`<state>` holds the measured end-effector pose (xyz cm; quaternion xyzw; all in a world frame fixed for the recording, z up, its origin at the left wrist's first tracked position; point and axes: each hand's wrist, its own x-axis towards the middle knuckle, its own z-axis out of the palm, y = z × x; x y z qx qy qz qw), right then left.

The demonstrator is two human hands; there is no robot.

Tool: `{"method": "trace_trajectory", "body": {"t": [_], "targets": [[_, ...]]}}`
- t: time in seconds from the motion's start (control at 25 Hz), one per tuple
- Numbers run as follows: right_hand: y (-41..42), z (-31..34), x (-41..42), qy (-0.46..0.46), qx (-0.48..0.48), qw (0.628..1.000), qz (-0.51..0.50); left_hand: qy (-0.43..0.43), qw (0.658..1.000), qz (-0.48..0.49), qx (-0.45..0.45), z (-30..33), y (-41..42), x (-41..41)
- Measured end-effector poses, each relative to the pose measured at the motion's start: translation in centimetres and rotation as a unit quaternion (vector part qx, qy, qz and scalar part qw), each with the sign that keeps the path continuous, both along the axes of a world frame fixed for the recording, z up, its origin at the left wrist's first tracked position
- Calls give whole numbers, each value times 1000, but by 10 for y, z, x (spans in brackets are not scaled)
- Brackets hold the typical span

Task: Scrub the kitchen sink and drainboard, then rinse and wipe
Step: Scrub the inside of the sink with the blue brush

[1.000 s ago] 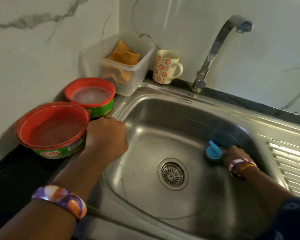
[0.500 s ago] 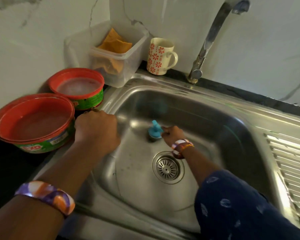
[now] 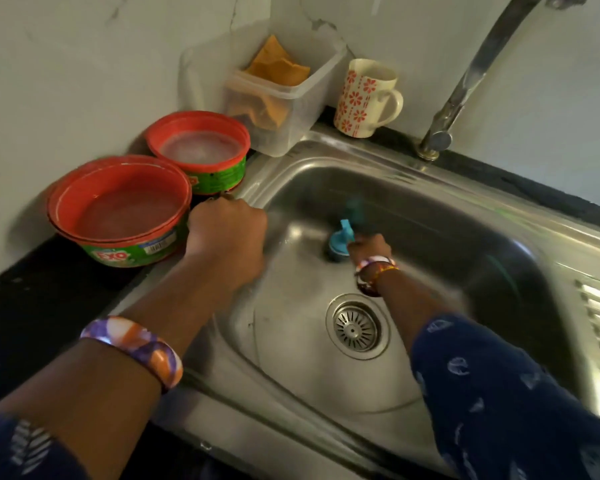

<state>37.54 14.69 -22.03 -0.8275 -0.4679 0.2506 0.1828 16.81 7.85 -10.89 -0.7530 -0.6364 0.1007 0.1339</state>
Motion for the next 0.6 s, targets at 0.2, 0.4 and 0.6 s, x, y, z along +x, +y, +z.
{"method": "trace_trajectory", "body": {"t": [0.2, 0.4, 0.6], "targets": [[-26, -1, -61, -62, 7, 961, 270, 14, 1000, 19, -11, 2, -2, -1], [-118, 1, -62, -8, -66, 852, 519, 15, 999, 36, -28, -2, -1, 3], [-39, 0, -49, -157, 8, 897, 414, -6, 998, 54, -23, -5, -4, -1]]}}
